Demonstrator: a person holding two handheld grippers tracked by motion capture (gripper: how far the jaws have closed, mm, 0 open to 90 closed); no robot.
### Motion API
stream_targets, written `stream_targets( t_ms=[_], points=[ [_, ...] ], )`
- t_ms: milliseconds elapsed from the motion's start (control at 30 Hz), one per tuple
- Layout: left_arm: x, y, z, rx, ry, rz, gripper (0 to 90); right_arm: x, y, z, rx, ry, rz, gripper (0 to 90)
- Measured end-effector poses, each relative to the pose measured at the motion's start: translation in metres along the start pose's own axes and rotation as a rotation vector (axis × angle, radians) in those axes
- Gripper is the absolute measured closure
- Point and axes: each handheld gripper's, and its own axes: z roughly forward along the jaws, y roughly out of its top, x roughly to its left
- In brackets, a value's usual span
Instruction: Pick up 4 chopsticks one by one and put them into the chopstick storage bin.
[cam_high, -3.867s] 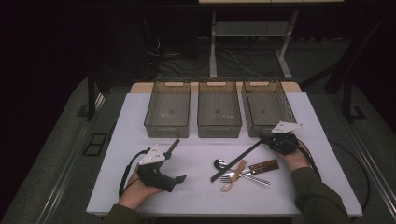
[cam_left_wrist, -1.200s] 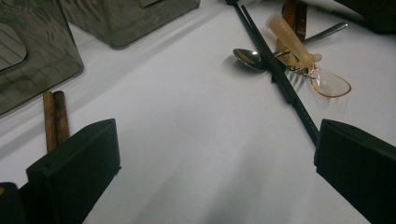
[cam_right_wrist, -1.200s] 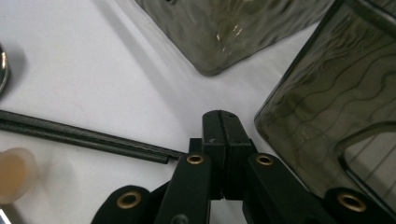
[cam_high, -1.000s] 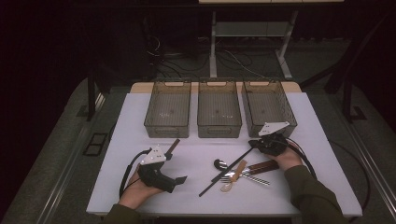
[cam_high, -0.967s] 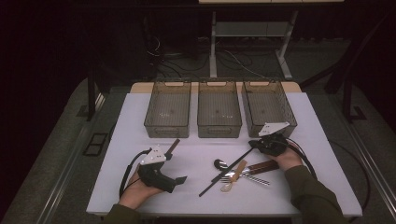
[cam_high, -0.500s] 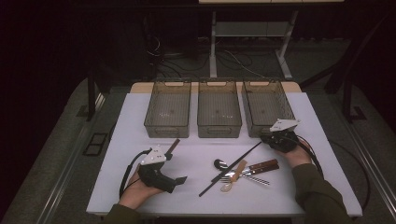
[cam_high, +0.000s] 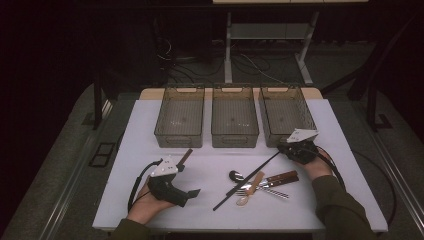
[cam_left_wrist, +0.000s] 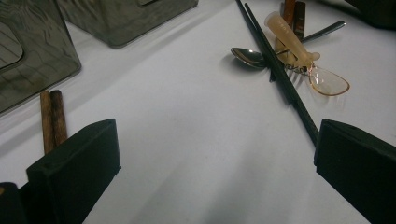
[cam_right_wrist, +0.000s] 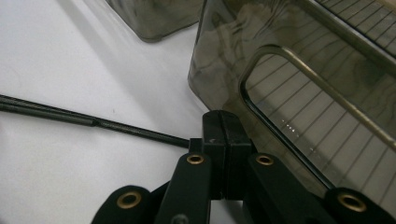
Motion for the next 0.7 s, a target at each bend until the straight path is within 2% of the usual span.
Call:
stream_targets(
  t_ms=[433,700],
  points=[
    [-0.001,0.000,0.001,0.003,-0.006,0.000,0.0,0.004,0.003,0.004,-0.016,0.049,-0.016,89.3],
    [-0.001,0.000,0.001,0.004,-0.007,0.002,0.0,0.012,0.007,0.006,-0.020,0.093,-0.029,89.2]
  ],
)
